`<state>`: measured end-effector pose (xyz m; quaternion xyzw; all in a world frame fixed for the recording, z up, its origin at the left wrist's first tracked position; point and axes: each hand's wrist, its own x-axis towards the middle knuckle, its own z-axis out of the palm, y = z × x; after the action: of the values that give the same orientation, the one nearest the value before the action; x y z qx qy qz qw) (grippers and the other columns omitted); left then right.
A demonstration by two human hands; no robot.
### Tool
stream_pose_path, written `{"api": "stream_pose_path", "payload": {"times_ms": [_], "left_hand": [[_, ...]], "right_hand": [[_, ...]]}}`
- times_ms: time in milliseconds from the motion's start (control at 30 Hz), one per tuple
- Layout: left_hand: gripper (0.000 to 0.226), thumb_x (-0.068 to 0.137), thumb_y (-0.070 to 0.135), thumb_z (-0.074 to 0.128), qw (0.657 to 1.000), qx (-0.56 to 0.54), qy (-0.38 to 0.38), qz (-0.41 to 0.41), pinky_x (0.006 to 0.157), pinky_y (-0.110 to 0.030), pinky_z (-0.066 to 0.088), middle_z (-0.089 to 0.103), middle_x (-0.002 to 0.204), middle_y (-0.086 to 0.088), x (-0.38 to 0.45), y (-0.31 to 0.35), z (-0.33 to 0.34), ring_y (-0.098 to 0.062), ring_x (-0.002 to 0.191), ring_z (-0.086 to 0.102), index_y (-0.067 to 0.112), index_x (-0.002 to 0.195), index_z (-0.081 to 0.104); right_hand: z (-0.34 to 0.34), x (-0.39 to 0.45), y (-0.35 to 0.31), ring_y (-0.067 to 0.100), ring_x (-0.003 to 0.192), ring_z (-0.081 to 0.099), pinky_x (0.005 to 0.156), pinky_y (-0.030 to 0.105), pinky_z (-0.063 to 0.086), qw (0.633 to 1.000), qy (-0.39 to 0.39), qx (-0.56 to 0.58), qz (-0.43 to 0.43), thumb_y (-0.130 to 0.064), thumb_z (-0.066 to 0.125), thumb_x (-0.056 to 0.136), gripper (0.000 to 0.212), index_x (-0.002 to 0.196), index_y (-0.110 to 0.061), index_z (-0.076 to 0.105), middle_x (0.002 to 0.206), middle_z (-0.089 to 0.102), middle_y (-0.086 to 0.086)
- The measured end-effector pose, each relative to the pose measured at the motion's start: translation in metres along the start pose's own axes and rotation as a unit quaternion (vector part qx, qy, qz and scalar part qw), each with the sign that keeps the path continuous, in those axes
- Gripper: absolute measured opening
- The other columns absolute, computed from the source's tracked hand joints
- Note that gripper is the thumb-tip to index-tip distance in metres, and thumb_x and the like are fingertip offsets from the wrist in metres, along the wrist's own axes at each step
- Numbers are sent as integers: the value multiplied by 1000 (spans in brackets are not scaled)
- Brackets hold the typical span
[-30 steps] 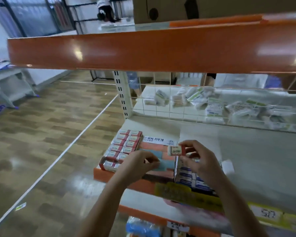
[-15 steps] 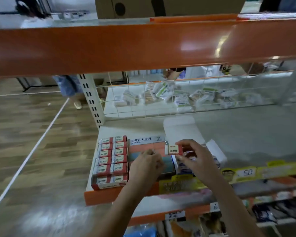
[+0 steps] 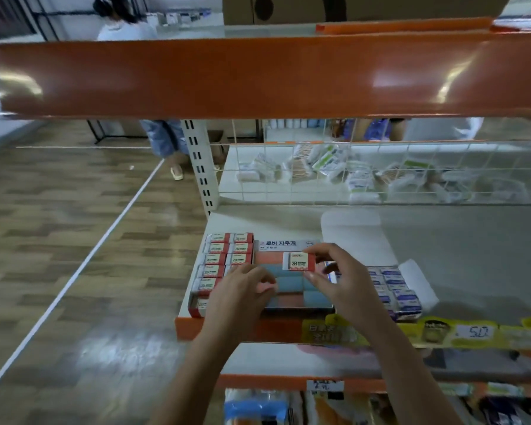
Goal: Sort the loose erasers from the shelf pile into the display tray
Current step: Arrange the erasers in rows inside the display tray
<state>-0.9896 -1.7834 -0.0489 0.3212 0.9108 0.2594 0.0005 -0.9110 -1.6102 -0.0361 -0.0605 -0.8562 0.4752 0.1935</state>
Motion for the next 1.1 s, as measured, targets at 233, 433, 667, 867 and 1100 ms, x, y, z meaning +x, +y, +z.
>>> {"api": "stream_pose_path", "payload": {"times_ms": [233, 433, 667, 867, 1100], "left_hand": [[14, 79, 22, 72, 990, 23, 82, -109, 63, -25, 39, 63, 93, 9, -36, -70, -40, -11, 79, 56, 26, 92, 68], [12, 83, 41, 65, 989, -21, 52, -137, 65, -29, 50, 60, 86, 14, -33, -99, -43, -8, 77, 58, 30, 89, 63], [13, 79, 43, 66, 981, -141, 3, -134, 63, -31, 53, 65, 82, 7, -26, -116, -42, -6, 69, 59, 39, 78, 53], [16, 85, 40, 62, 985, -125, -32, -112, 60, -17, 44, 58, 81, 17, -25, -122, -45, 2, 76, 56, 27, 93, 57], [13, 87, 35, 61, 985, -137, -35, -100, 60, -17, 45, 60, 82, 16, -22, -125, -45, 0, 77, 57, 24, 92, 58]], "right_hand": [[47, 7, -10, -15, 95, 51, 77, 0, 40, 997, -81, 16, -6, -13, 68, 83, 30, 105, -29, 56, 100, 55, -24], [97, -1, -22, 5, 103, 49, 91, 24, 46, 989, -138, -45, 14, -22, 67, 84, 33, 114, -29, 57, 112, 55, -10], [124, -1, -36, 5, 109, 37, 91, 21, 29, 982, -101, -162, -6, -31, 65, 85, 32, 116, -28, 60, 116, 56, -11], [128, 2, -39, 6, 109, 38, 90, 19, 27, 971, -92, -221, 14, -32, 64, 85, 33, 118, -28, 60, 116, 56, -10], [130, 2, -45, 1, 108, 26, 86, 17, 16, 959, -150, -237, 28, -39, 56, 90, 40, 128, -29, 52, 124, 45, -11]]}}
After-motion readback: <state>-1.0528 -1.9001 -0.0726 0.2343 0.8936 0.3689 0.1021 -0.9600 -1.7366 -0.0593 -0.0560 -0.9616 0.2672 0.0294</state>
